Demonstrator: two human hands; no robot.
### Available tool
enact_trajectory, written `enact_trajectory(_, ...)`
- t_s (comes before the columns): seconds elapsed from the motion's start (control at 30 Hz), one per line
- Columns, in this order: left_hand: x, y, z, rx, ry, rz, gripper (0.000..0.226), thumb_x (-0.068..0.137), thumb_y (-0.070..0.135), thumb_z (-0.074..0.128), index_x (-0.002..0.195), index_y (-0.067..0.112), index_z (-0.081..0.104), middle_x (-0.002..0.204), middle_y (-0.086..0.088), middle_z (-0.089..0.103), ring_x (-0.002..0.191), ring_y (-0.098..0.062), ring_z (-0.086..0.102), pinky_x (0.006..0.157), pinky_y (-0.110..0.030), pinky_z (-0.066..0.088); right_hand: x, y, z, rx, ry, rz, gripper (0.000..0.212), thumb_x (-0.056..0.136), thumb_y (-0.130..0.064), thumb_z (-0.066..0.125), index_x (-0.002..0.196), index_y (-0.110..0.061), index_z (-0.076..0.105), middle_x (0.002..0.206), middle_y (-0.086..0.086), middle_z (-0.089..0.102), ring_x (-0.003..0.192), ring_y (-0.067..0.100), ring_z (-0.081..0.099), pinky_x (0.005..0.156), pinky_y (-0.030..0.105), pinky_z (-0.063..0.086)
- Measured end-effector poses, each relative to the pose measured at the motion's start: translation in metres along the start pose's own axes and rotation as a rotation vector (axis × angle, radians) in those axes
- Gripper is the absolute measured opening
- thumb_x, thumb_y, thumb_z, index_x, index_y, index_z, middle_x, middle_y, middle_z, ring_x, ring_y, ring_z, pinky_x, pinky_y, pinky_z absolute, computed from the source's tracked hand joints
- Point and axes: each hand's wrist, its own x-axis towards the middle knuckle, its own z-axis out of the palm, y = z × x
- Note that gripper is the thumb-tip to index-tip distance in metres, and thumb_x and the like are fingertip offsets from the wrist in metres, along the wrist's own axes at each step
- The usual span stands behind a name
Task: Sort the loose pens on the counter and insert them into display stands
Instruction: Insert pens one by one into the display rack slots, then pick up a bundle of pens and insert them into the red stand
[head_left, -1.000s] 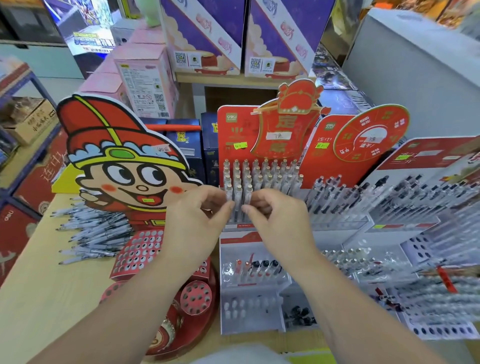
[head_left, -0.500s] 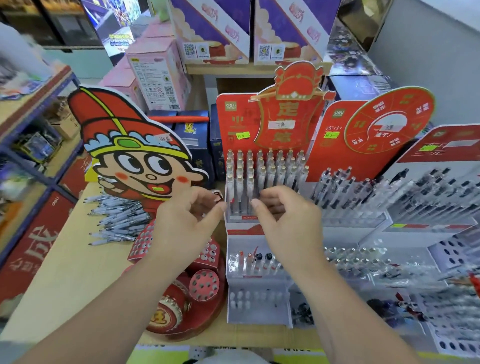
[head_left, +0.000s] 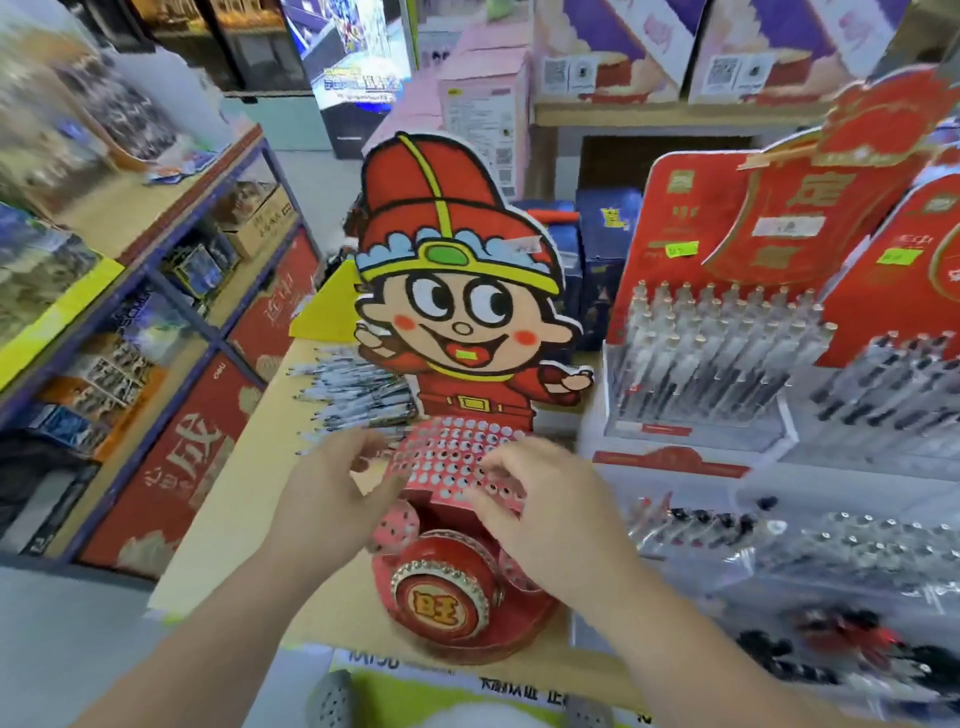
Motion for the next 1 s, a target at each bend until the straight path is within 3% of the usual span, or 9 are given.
enact_trajectory(0.23, 0.041, -0.136, -0.027, 0.136, -0.123, 0.028, 0.047, 0.088, 0.046, 0.072, 0.127, 0.022, 0.061, 0.123, 0.000, 0.059, 0.113, -0.021, 0.056, 0.092, -0.035, 0.046, 0.049, -0.060, 0.095, -0.199, -0.132, 0.118, 0.036, 0.093, -0.050, 0.061, 0.119, -0.027, 0.065, 0.116, -0.008, 0.062, 0.112, 0.015, 0.053, 0.093, 0.033, 0.045)
enact_trajectory(0.37, 0.077, -0.197, -0.059, 0.274, -0.271, 0.121, 0.050, 0.090, 0.051, 0.067, 0.131, 0.025, 0.056, 0.130, -0.001, 0.054, 0.103, -0.024, 0.060, 0.087, -0.037, 0.049, 0.080, -0.103, 0.156, -0.252, -0.143, 0.253, 0.031, 0.090, -0.042, 0.065, 0.113, -0.021, 0.066, 0.105, -0.003, 0.062, 0.103, 0.019, 0.056, 0.083, 0.033, 0.044)
enact_trajectory(0.47, 0.098, -0.230, -0.078, 0.307, -0.347, 0.155, 0.053, 0.091, 0.051, 0.065, 0.135, 0.024, 0.052, 0.134, -0.002, 0.051, 0.116, -0.025, 0.055, 0.092, -0.039, 0.050, 0.097, -0.120, 0.197, -0.185, -0.187, 0.385, 0.029, 0.088, -0.035, 0.070, 0.110, -0.016, 0.067, 0.098, -0.001, 0.059, 0.097, 0.021, 0.058, 0.079, 0.031, 0.044)
enact_trajectory(0.63, 0.127, -0.250, -0.082, 0.398, -0.440, 0.252, 0.060, 0.091, 0.053, 0.063, 0.141, 0.024, 0.046, 0.137, -0.003, 0.050, 0.126, -0.027, 0.048, 0.102, -0.041, 0.046, 0.111, -0.117, 0.254, -0.011, -0.174, 0.610, 0.038, 0.085, -0.039, 0.074, 0.115, -0.018, 0.068, 0.114, 0.000, 0.069, 0.103, 0.019, 0.064, 0.086, 0.029, 0.050)
enact_trajectory(0.8, 0.135, -0.248, -0.068, 0.465, -0.510, 0.297, 0.065, 0.091, 0.053, 0.063, 0.145, 0.025, 0.039, 0.137, -0.003, 0.048, 0.124, -0.026, 0.047, 0.099, -0.040, 0.047, 0.113, -0.097, 0.282, -0.011, -0.224, 0.666, 0.051, 0.088, -0.050, 0.068, 0.129, -0.022, 0.060, 0.133, -0.001, 0.058, 0.112, 0.018, 0.059, 0.093, 0.032, 0.049)
enact_trajectory(1.0, 0.155, -0.257, -0.059, 0.537, -0.579, 0.358, 0.070, 0.091, 0.054, 0.061, 0.149, 0.027, 0.033, 0.140, -0.001, 0.044, 0.126, -0.026, 0.045, 0.099, -0.041, 0.047, 0.129, -0.082, 0.303, 0.070, -0.183, 0.794, 0.053, 0.088, -0.053, 0.065, 0.130, -0.023, 0.056, 0.134, 0.001, 0.053, 0.108, 0.021, 0.060, 0.089, 0.034, 0.050)
